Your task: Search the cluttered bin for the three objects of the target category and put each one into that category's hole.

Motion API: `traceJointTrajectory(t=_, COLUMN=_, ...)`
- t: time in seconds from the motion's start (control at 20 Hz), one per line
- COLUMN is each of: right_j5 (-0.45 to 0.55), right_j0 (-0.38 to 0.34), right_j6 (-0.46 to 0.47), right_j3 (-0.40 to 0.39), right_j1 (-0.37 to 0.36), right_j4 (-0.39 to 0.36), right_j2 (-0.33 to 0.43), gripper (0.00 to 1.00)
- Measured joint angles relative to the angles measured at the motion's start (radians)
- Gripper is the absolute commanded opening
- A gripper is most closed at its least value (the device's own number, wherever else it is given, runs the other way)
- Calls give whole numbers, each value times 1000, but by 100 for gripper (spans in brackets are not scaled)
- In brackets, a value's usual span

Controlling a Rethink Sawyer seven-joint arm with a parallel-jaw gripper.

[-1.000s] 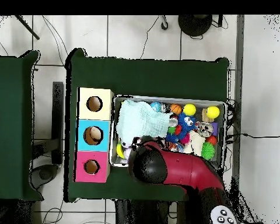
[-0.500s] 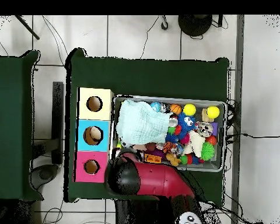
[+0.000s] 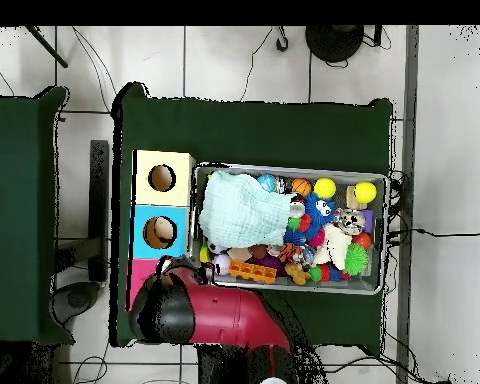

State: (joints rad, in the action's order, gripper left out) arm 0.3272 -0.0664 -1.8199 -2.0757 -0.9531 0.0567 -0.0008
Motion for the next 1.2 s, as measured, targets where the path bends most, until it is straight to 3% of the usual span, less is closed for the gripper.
traceJointTrajectory(t=0.65, right_j5=47, right_j0=53, right_j6=-16, right_j3=67, right_j1=-14, right_j4=61, right_j2=-47, gripper=0)
traceJointTrajectory(t=1.2, right_j5=28, right_j0=114, right_j6=-16, right_j3=98, right_j1=59, right_j4=107, right_j2=-88, gripper=0)
